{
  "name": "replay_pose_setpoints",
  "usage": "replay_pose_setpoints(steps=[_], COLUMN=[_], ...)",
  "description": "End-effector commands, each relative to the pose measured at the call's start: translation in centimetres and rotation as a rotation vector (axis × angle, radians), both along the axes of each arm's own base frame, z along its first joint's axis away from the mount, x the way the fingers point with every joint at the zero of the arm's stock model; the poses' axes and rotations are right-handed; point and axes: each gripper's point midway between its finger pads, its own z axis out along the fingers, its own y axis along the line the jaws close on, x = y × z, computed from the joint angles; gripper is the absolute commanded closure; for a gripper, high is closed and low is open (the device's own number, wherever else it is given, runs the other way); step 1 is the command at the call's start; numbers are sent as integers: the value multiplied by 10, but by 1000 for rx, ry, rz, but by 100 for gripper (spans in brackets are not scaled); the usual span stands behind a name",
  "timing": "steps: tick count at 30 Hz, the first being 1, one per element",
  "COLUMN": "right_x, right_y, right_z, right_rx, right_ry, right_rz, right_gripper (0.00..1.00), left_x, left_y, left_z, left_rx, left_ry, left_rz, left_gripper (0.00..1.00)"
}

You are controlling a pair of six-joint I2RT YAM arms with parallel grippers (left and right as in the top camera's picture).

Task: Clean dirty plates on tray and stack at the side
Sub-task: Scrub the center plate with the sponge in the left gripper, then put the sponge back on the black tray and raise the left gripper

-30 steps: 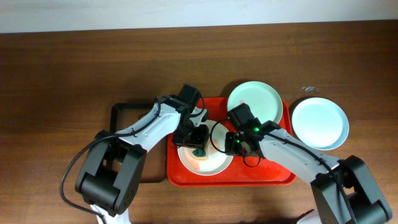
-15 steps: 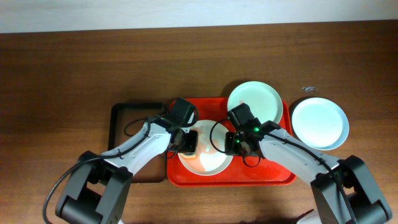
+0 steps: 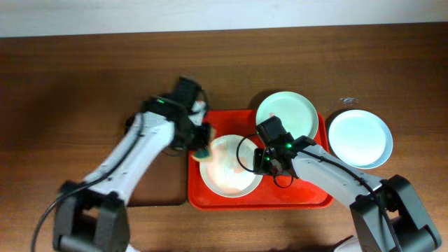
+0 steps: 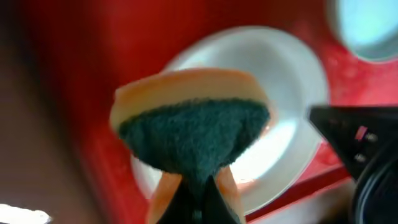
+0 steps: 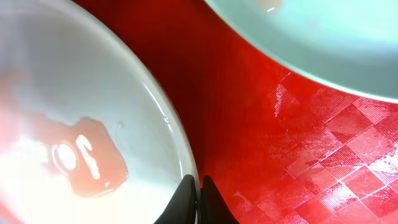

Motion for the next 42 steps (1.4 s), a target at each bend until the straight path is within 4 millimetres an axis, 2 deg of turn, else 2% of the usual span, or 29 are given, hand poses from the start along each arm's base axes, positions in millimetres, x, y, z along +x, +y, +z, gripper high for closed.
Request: replay_pose_setpoints(steps=[1, 2, 4, 5, 6, 8, 9, 10, 19, 25, 29, 31, 33, 37, 38, 39, 40, 42], right_x=[-2, -2, -2, -2, -2, -2, -2, -2, -2, -2, -2, -2, -2, -2, -2, -2, -2, -2], right_y=[-1, -1, -1, -1, -1, -1, -1, -1, -1, -1, -1, -1, -1, -1, -1, -1, -1, -1], right_z=[-3, -3, -3, -3, -3, -3, -3, -3, -3, -3, -3, -3, -3, -3, -3, -3, -3, -3], right_rx=[-8, -8, -8, -8, -8, -8, -8, -7, -7, -7, -8, -8, -8, -8, -8, -8, -8, -8], right_ry=[10, 9, 9, 10, 10, 9, 9, 9, 9, 9, 10, 10, 9, 9, 9, 9, 9, 9], right_rz=[-8, -9, -9, -9, -9, -9, -9, -9, -9, -9, -9, -9, -9, -9, -9, -9, -9, -9], right_gripper=[96, 96, 96, 96, 96, 96, 96, 96, 96, 96, 95, 95, 95, 95, 95, 95, 95, 95], left_x=[19, 16, 8, 6, 2, -3, -7, -13, -21, -22, -16, -21, -27, -35, -36, -38, -32, -18], left_y=[77, 100, 122, 123, 123, 123, 106, 88, 62, 62, 109, 129, 137, 138, 138, 138, 138, 144], left_z=[23, 18, -1, -8, -29, -53, -68, -74, -70, -70, -61, -62, -62, -63, -63, -61, -51, -26], left_rx=[221, 301, 395, 397, 395, 382, 291, 191, 37, 35, 233, 287, 313, 321, 322, 322, 311, 288], left_ry=[-83, -70, -54, -49, -53, -62, -66, -64, -27, -26, 2, 34, 63, 95, 95, 106, 75, -8], left_rz=[130, 167, 186, 185, 186, 183, 92, -8, -36, -37, 108, 161, 187, 189, 188, 187, 201, 258], left_gripper=[100, 100, 100, 100, 100, 100, 100, 100, 100, 100, 100, 100, 100, 98, 88, 39, 28, 26])
